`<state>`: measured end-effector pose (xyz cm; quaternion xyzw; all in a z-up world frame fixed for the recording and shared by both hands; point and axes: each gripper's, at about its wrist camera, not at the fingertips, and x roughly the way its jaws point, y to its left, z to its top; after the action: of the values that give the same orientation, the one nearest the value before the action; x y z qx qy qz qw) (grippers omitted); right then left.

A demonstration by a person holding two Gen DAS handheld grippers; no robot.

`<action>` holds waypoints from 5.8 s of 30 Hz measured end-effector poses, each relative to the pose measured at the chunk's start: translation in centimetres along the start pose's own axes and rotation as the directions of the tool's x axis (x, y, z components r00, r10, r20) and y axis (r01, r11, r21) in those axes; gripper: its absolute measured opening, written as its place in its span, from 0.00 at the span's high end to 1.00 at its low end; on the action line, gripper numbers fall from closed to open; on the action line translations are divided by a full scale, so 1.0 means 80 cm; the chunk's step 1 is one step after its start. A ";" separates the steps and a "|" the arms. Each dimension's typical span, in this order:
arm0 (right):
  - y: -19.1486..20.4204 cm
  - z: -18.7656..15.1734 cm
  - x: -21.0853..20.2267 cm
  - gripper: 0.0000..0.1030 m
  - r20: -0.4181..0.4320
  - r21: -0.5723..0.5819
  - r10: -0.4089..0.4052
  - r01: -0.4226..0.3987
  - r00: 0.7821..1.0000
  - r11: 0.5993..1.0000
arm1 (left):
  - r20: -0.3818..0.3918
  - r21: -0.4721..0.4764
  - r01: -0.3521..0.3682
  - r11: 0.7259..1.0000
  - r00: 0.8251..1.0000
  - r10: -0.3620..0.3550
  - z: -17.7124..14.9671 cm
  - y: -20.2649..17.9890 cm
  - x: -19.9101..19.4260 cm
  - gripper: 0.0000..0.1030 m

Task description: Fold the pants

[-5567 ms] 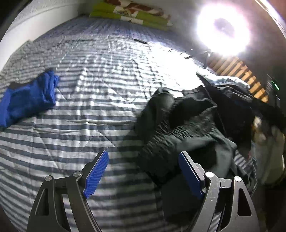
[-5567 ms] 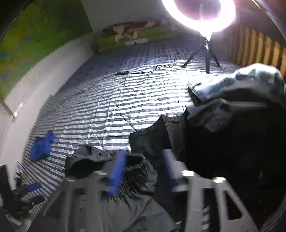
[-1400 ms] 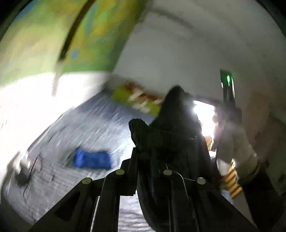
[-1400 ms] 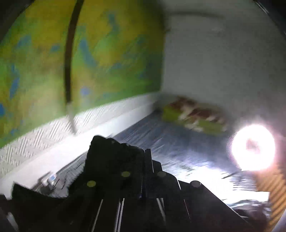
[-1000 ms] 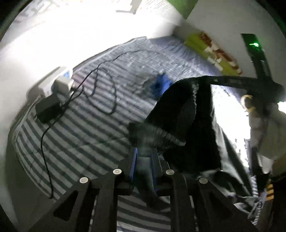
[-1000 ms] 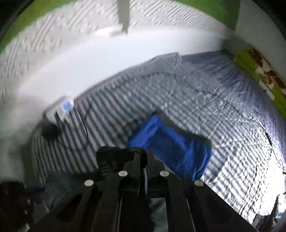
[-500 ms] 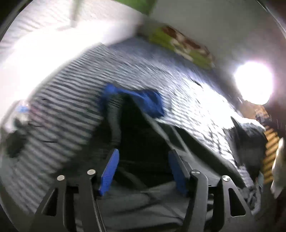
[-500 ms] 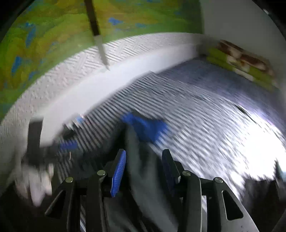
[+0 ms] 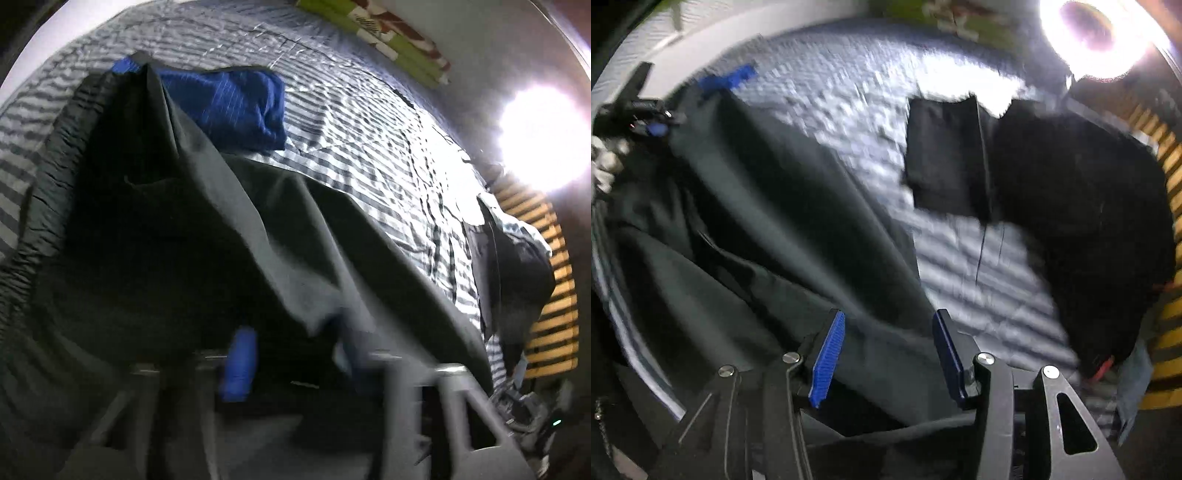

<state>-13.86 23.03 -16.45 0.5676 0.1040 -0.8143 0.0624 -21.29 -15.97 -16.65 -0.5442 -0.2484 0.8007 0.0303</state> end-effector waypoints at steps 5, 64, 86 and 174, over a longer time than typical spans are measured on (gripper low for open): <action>0.022 -0.050 0.012 0.57 -0.153 -0.069 0.140 -0.152 0.978 0.986 | 0.037 -0.034 0.027 0.999 0.999 -0.026 0.010 0.001 -0.008 0.95; -0.160 0.111 -0.011 0.49 0.117 0.242 -0.208 0.175 0.971 0.954 | 0.114 -0.058 -0.203 0.977 0.971 0.209 0.150 0.111 -0.003 0.83; -0.267 -0.112 0.002 0.41 -0.058 0.593 -0.076 0.096 0.995 0.799 | 0.334 0.034 -0.363 0.931 0.882 0.332 0.123 0.066 -0.124 0.37; -0.200 -0.134 -0.151 0.92 0.226 0.482 -0.134 0.009 0.965 0.876 | 0.202 -0.216 -0.140 0.966 0.962 0.185 -0.081 0.247 -0.248 0.91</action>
<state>-3.43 40.91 -7.14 0.4531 -0.0874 -0.8819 -0.0967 -3.11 -37.23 -9.97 -0.4709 -0.2837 0.8269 -0.1183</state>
